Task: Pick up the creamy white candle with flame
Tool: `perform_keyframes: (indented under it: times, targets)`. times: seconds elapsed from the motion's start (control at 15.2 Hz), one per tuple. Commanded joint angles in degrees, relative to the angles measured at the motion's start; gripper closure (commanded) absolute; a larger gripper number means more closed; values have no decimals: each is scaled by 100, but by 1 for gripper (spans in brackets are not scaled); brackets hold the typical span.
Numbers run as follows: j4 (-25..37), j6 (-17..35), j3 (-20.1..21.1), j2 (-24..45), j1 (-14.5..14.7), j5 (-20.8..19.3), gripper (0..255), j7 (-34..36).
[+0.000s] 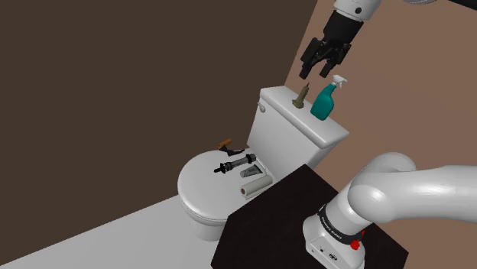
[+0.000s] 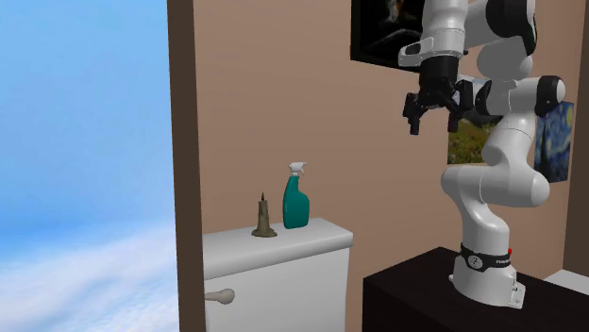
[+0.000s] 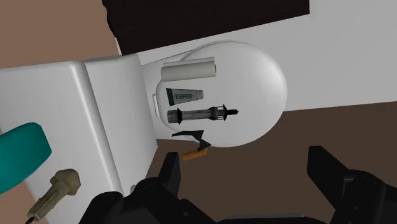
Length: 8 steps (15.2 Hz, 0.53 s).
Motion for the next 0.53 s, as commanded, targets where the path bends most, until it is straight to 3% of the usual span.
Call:
perform_keyframes:
  times: [0.0,0.46]
  targets:
    - [0,0,0,0,0,0,0,0]
    - [162,480,-850,824,-159,-398,0,-935]
